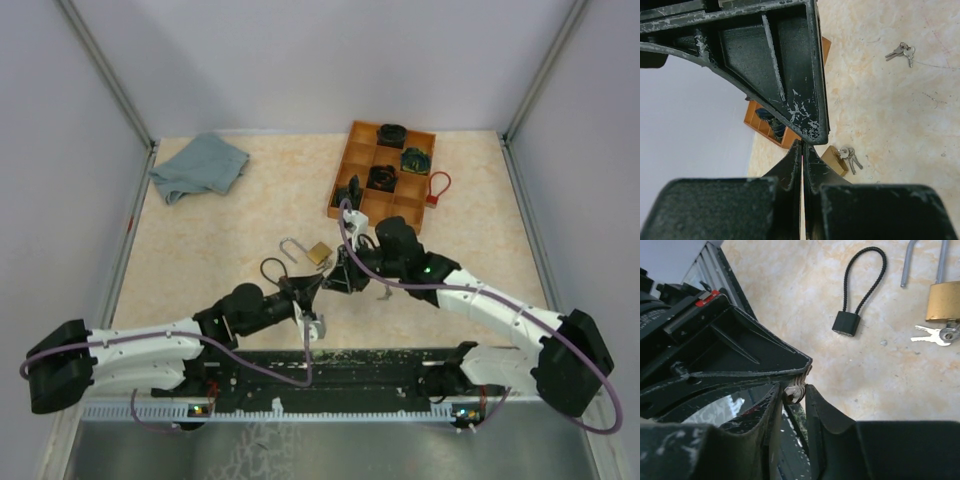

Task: Unlock with the key

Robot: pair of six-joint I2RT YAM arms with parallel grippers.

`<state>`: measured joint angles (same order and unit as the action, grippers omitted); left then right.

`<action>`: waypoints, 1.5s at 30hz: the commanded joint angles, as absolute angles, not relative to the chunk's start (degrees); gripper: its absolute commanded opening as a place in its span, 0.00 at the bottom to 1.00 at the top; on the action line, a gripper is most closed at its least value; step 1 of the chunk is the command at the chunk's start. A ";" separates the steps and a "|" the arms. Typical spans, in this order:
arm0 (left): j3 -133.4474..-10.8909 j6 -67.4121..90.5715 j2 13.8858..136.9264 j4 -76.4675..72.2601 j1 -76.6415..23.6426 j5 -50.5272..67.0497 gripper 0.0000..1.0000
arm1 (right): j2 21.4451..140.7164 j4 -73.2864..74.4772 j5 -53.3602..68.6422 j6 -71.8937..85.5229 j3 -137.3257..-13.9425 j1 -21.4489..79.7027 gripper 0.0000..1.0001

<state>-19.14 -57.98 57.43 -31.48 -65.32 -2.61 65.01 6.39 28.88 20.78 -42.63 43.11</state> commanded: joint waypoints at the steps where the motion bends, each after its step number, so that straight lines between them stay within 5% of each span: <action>1: -19.19 -59.51 56.54 -34.16 -66.16 -3.76 0.00 | 64.53 -0.18 31.40 23.55 -42.06 42.43 0.19; 6: -18.69 -58.93 55.98 -34.22 -66.31 -4.67 0.13 | 63.48 -1.94 31.57 24.01 -40.52 41.42 0.00; 10: -18.33 -56.19 55.10 -34.26 -66.35 -5.52 0.41 | 61.39 -3.61 30.64 21.79 -38.45 41.06 0.00; 13: -18.12 -50.13 54.20 -35.26 -66.36 -7.48 0.46 | 59.72 -7.09 29.61 19.69 -35.77 40.97 0.00; 24: -19.07 -18.48 47.65 -32.45 -64.75 -5.95 0.48 | 52.53 -25.05 22.47 17.44 -24.33 40.98 0.00; 35: -12.25 5.12 48.34 -47.44 -53.60 13.86 0.44 | 47.85 -39.60 20.31 16.49 -15.89 40.96 0.00; 45: -11.88 9.10 56.11 -60.06 -52.03 19.77 0.39 | 48.11 -52.98 23.94 13.94 -10.40 40.93 0.00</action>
<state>-11.97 6.11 54.59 -52.80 -52.64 16.21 48.75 -42.92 21.80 16.23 -11.20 41.34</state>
